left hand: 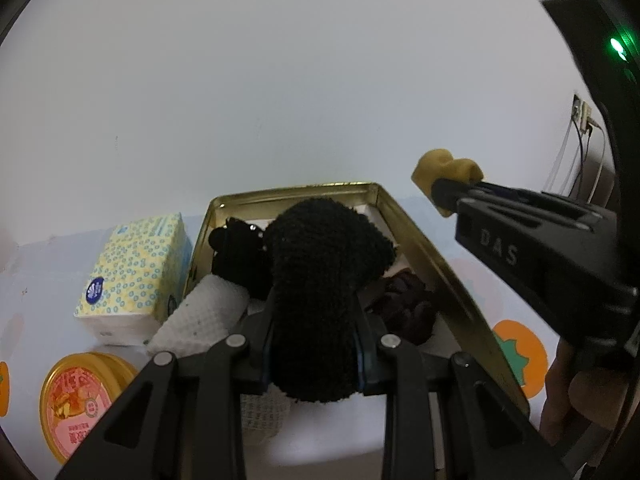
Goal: Organize soft objects
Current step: 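Lower the yellow cloth and black square into the gold tray with both grippers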
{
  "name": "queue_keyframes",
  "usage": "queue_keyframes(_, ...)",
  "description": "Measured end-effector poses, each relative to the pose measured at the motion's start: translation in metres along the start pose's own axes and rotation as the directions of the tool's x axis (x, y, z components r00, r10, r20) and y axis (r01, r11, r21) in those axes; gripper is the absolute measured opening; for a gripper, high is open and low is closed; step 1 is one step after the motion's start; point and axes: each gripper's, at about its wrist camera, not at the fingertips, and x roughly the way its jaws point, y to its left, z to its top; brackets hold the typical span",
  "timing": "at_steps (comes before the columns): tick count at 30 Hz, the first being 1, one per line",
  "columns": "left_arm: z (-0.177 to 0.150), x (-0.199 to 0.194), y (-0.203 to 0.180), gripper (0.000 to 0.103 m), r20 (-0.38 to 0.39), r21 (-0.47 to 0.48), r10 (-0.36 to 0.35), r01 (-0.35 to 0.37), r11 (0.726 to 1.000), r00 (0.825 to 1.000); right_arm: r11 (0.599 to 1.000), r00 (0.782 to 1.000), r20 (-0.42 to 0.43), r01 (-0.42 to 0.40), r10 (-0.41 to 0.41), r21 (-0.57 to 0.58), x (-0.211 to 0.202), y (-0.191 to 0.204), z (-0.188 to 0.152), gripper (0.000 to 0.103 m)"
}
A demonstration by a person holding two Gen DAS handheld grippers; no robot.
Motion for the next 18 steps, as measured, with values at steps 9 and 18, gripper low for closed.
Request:
queue_keyframes(9,-0.009,0.009,0.003,0.028,-0.033,-0.002,0.006,-0.006,1.0,0.999,0.998,0.996,-0.087,-0.037,0.033,-0.046,0.02,0.021,0.003,0.019)
queue_keyframes(18,-0.013,0.023,0.001,0.028,-0.06,0.022,-0.004,0.006,1.0,0.998,0.992,0.966,-0.238,-0.116,0.102,-0.047,0.052,0.037,0.0,0.02)
